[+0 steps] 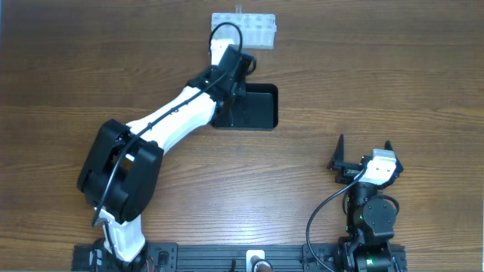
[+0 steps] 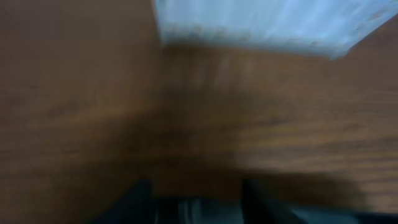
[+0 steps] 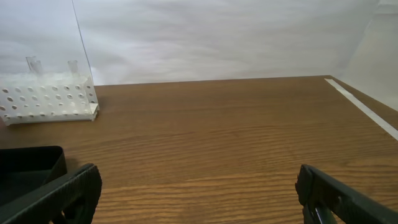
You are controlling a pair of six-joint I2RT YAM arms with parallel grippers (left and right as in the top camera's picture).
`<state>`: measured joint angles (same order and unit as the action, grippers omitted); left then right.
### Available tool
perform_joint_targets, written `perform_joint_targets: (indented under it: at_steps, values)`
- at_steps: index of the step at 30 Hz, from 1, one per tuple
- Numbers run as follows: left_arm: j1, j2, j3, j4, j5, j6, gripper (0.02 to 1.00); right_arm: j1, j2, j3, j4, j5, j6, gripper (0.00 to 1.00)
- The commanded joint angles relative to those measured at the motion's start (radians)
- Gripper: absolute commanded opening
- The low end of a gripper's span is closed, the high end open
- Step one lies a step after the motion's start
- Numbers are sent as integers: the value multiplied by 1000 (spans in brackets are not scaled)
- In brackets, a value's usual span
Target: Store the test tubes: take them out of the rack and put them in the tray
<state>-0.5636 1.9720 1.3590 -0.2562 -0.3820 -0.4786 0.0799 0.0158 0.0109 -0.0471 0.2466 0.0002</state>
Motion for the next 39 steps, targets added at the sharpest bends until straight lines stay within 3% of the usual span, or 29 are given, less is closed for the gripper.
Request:
perform_joint_targets:
  at_steps: [1,5,8,16,19,25,39]
  values:
    - [19,-87,144,67,-57,165,606,0,-9,-6,-1,13,2,991]
    - [55,-82,200,117,-42,233,654,0,-9,-6,-1,13,2,991]
    - [95,-65,201,177,20,279,680,0,-9,-6,-1,13,2,993]
    - [206,61,206,342,339,427,755,0,-9,-6,-1,13,2,991]
    - [231,120,227,380,410,450,770,0,-9,-6,-1,13,2,993]
    - [253,230,319,388,465,453,770,0,-9,-6,-1,13,2,991]
    - [253,354,391,453,480,452,776,0,-9,-6,-1,13,2,993]
